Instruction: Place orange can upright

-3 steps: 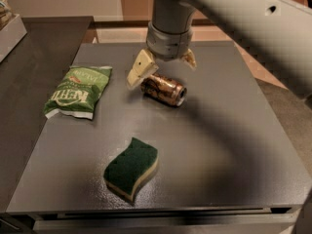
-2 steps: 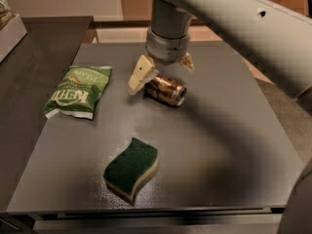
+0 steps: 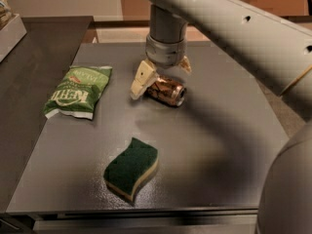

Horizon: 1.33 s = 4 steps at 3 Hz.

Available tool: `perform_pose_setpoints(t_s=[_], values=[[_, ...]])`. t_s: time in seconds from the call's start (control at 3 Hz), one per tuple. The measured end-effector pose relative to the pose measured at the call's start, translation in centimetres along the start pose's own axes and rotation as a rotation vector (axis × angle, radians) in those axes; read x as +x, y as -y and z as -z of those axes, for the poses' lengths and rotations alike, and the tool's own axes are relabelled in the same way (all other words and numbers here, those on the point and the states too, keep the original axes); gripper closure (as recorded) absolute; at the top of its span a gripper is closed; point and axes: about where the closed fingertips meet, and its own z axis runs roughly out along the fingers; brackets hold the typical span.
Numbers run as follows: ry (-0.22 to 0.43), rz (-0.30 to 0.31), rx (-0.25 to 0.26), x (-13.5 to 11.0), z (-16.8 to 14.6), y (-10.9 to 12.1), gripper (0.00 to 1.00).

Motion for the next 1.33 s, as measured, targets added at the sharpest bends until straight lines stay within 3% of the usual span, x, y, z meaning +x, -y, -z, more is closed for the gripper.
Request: perform_pose_setpoints(t_s=[0.33, 0.67, 1.33], values=[[0.024, 0.041, -0.029, -0.1, -0.75, -0.25, 0.0], [0.045, 0.068, -0.05, -0.37, -1.42, -0.68, 0.18], [0.057, 0.078, -0.05, -0.64, -1.38, -0.58, 0.64]])
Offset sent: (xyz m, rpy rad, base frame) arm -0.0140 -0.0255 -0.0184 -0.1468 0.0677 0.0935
